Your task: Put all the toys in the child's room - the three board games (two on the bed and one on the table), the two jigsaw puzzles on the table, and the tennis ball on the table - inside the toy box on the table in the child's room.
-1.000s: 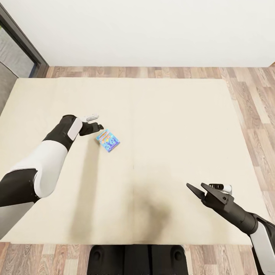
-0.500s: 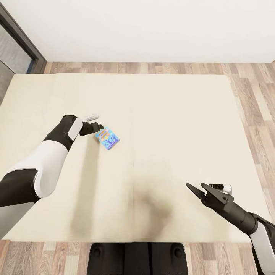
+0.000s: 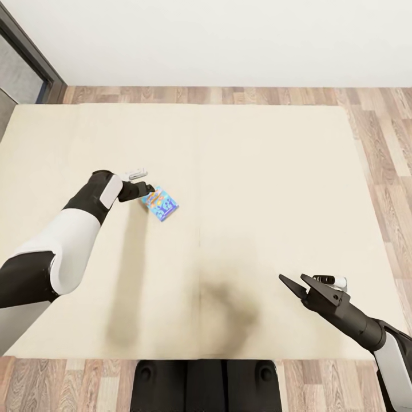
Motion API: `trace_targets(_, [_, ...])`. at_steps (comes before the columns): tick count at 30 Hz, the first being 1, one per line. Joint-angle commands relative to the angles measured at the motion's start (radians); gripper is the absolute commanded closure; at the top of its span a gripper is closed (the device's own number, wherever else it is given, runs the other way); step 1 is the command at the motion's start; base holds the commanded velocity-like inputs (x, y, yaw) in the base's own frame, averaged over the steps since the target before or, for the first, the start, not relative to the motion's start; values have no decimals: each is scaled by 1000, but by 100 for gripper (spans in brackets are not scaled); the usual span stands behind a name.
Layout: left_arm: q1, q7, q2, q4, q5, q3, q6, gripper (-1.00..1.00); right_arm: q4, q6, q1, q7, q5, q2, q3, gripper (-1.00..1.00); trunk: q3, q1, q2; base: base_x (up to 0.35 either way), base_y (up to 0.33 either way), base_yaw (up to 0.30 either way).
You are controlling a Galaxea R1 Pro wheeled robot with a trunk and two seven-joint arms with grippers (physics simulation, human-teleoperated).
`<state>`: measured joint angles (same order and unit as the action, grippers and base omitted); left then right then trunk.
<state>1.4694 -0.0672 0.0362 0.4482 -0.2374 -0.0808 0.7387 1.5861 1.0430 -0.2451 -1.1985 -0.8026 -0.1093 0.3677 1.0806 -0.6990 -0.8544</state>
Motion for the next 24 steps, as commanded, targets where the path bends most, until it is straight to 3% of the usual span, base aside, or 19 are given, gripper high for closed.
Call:
trace_targets(1, [2,-7,0,1,-11,-3,6,-100,0,4,0,-3,0,0,0,-100,2,0,-1,0,0,0])
trace_targets(19, [19,41,1,7,-11,-3,25,-100,0,4,-4,2,7,-9,12,-100,32,0,-1,0,0,0])
trace_targets(22, [20,41,0,7,-11,-3,25,-100,0,4,-27,5,7,-19,25,-100,36,0,-1,0,0,0])
trace_targets(24, [21,41,-1,7,-11,-4,25,-100,0,4,-77,7,5,-37,30,-100,40,0,-1,0,0,0])
